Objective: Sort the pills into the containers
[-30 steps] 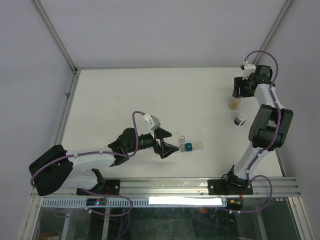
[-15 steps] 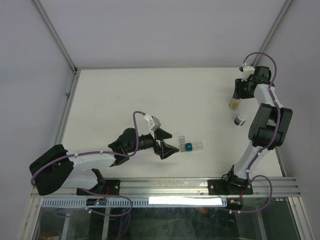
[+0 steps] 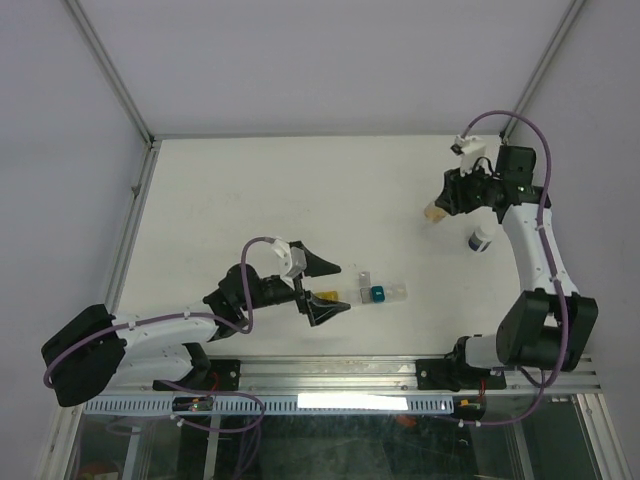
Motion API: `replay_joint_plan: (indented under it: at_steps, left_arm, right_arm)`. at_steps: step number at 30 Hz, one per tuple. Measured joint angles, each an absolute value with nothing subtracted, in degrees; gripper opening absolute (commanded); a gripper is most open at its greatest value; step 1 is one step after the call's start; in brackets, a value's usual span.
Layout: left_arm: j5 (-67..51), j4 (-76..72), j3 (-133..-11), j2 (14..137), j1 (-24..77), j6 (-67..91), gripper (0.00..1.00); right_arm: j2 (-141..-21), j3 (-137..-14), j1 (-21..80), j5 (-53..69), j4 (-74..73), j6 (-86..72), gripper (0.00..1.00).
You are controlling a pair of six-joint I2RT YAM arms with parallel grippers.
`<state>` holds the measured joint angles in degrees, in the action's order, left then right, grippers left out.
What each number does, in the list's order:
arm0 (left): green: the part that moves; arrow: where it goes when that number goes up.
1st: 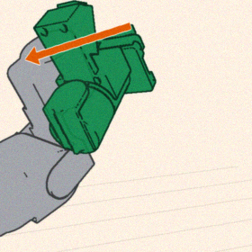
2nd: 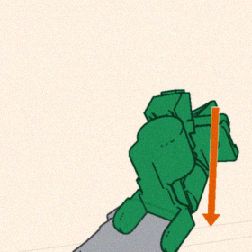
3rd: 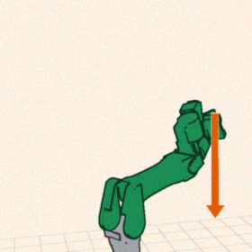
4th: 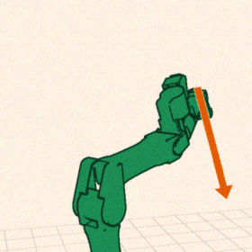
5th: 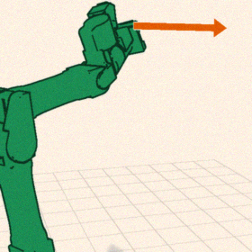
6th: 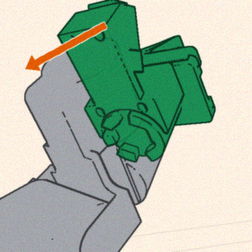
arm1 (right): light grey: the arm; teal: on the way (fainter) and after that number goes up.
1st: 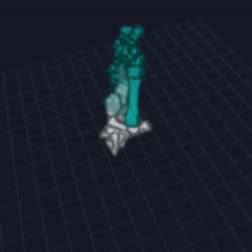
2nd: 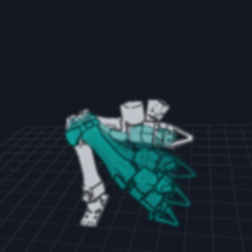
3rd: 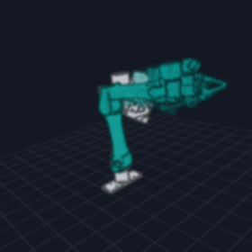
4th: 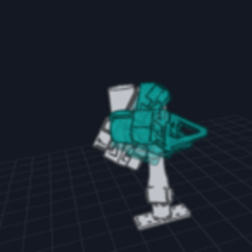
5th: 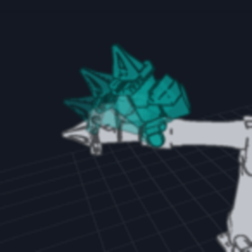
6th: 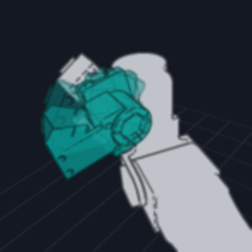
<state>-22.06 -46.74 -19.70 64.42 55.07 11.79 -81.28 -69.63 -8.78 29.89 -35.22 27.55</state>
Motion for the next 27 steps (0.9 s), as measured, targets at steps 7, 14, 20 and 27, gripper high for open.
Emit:
replay_joint_plan:
  at_steps: [7,14,20,27]
  left_arm:
    - [-16.19,-44.99,-21.3,64.14,55.59,1.72,0.99]
    - [-6.07,-43.79,-28.12,73.01,57.32,-6.02,0.99]
    - [-0.05,-42.13,-34.44,80.36,58.72,-9.28,0.99]
    - [0.16,-39.22,-37.36,84.47,59.31,-10.81,0.97]
  right_arm:
    - [-72.66,-64.66,2.63,41.82,-38.63,28.38,0.02]
    - [-72.38,-61.01,10.0,51.44,-39.83,28.38,0.02]
    - [-72.38,-59.11,15.07,52.66,-39.92,28.14,0.01]
    - [-72.38,-59.11,17.17,52.82,-39.72,27.97,0.0]
